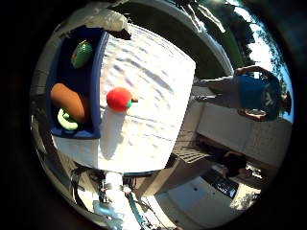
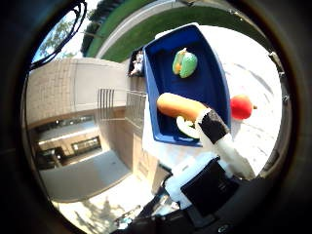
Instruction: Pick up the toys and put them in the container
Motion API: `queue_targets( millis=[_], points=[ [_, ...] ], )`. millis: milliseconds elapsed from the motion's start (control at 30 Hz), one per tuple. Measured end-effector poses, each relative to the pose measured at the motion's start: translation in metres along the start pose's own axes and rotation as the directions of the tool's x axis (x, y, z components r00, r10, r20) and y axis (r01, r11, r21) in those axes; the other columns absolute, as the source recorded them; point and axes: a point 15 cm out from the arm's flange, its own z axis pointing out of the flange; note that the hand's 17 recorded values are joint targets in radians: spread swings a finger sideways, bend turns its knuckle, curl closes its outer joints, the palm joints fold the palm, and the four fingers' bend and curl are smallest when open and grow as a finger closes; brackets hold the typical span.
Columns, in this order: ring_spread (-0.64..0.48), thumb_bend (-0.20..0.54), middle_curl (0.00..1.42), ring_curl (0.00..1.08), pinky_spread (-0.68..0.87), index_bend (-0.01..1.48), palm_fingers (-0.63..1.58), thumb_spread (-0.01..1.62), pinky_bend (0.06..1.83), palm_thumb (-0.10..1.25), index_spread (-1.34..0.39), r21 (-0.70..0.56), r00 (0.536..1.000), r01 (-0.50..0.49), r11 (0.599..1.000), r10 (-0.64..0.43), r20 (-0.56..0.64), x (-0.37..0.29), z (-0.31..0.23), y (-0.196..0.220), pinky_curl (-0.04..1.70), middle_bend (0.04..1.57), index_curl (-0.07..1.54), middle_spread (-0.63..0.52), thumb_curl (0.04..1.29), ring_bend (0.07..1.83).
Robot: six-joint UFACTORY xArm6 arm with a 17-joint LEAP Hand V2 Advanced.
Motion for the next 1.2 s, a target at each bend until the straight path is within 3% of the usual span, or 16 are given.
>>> queue_targets(
  millis=[233, 400, 767, 867, 967, 1033, 1133, 1200],
  points=[
    [0.27, -0.021, 0.35, 0.29, 0.43, 0.17, 0.03, 1.15, 0.57, 0.76, -0.29, -0.092, 0.999, -0.044, 0.995, 0.043, -0.007, 0.075, 0.059, -0.003, 0.34, 0.18, 0.2, 0.06, 0.44, 0.47],
    [0.26, -0.022, 0.35, 0.29, 0.42, 0.17, 0.04, 1.13, 0.53, 0.78, -0.28, -0.18, 0.999, -0.027, 0.983, 0.019, -0.047, 0.099, 0.099, -0.004, 0.31, 0.18, 0.22, 0.05, 0.44, 0.44],
    [0.25, -0.022, 0.33, 0.3, 0.4, 0.19, 0.07, 1.12, 0.46, 0.81, -0.26, -0.253, 0.994, 0.069, 0.965, -0.089, -0.069, 0.068, 0.162, -0.012, 0.28, 0.18, 0.24, 0.03, 0.45, 0.41],
    [0.24, -0.022, 0.35, 0.3, 0.39, 0.2, 0.26, 1.11, 0.42, 0.83, -0.18, -0.275, 0.985, 0.107, 0.955, -0.139, -0.098, 0.055, 0.174, -0.016, 0.25, 0.22, 0.26, -0.01, 0.45, 0.43],
    [0.19, -0.021, 0.4, 0.33, 0.37, 0.18, 0.66, 1.1, 0.42, 0.84, -0.21, -0.297, 0.984, 0.098, 0.95, -0.137, -0.111, 0.055, 0.188, -0.019, 0.23, 0.39, 0.26, -0.06, 0.45, 0.59],
    [0.14, -0.023, 0.48, 0.42, 0.35, 0.1, 0.88, 1.1, 0.48, 0.85, -0.27, -0.295, 0.985, 0.091, 0.951, -0.129, -0.111, 0.059, 0.187, -0.018, 0.25, 0.55, 0.22, -0.1, 0.45, 0.84],
    [0.09, -0.02, 0.59, 0.53, 0.36, 0.1, 0.97, 1.09, 0.61, 0.87, -0.35, -0.283, 0.985, 0.089, 0.955, -0.126, -0.116, 0.061, 0.179, -0.018, 0.31, 0.72, 0.17, -0.15, 0.45, 1.08],
    [0.07, -0.018, 0.63, 0.57, 0.36, 0.13, 1.05, 1.09, 0.73, 0.88, -0.38, -0.27, 0.985, 0.089, 0.959, -0.126, -0.121, 0.06, 0.17, -0.018, 0.35, 0.77, 0.16, -0.17, 0.46, 1.13]
  ],
)
